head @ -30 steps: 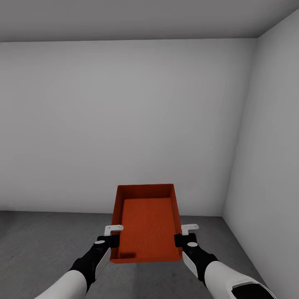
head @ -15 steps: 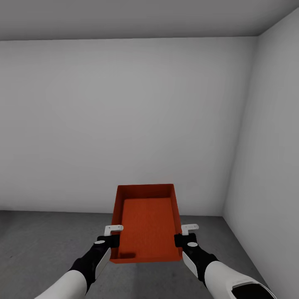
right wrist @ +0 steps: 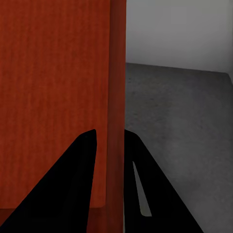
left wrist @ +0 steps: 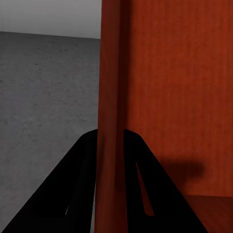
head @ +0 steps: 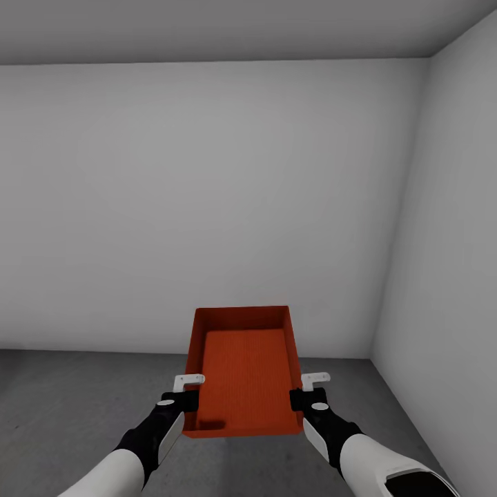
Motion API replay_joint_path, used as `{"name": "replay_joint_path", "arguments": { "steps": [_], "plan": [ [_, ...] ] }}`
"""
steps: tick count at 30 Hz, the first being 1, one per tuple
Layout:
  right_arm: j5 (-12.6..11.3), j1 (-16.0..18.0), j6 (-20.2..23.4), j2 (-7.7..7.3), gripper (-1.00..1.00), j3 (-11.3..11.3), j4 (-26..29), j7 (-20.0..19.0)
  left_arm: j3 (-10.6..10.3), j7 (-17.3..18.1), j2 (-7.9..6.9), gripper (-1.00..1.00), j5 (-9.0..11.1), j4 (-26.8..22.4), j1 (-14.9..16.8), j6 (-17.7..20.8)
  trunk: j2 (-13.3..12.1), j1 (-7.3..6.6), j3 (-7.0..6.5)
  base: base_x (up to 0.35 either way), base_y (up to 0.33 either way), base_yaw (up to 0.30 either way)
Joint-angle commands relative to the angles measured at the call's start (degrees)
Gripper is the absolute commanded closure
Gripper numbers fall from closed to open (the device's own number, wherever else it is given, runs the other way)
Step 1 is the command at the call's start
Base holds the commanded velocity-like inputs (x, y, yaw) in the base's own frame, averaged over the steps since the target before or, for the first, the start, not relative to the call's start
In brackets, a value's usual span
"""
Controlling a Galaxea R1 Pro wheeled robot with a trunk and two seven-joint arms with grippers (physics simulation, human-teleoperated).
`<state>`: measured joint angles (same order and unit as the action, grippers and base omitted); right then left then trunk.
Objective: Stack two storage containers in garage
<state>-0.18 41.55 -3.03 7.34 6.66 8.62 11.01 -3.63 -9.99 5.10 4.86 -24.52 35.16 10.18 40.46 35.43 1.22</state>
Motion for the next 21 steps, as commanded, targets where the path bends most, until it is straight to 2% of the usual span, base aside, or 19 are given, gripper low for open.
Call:
{"name": "replay_joint_path", "arguments": {
  "steps": [1,21],
  "plan": [
    [0.8,0.1,-1.3,0.0,1.0,-3.2,0.2,2.2,2.9,-1.0,-0.26,1.0,0.0,0.0,0.0,0.4,0.5,0.24,0.29,0.0,0.0,0.0],
    [0.8,0.1,-1.3,0.11,1.0,-3.2,0.2,2.1,2.8,-1.0,-0.26,1.0,0.0,0.0,0.0,0.4,8.5,4.64,3.88,0.0,0.0,0.0]
  ]
}}
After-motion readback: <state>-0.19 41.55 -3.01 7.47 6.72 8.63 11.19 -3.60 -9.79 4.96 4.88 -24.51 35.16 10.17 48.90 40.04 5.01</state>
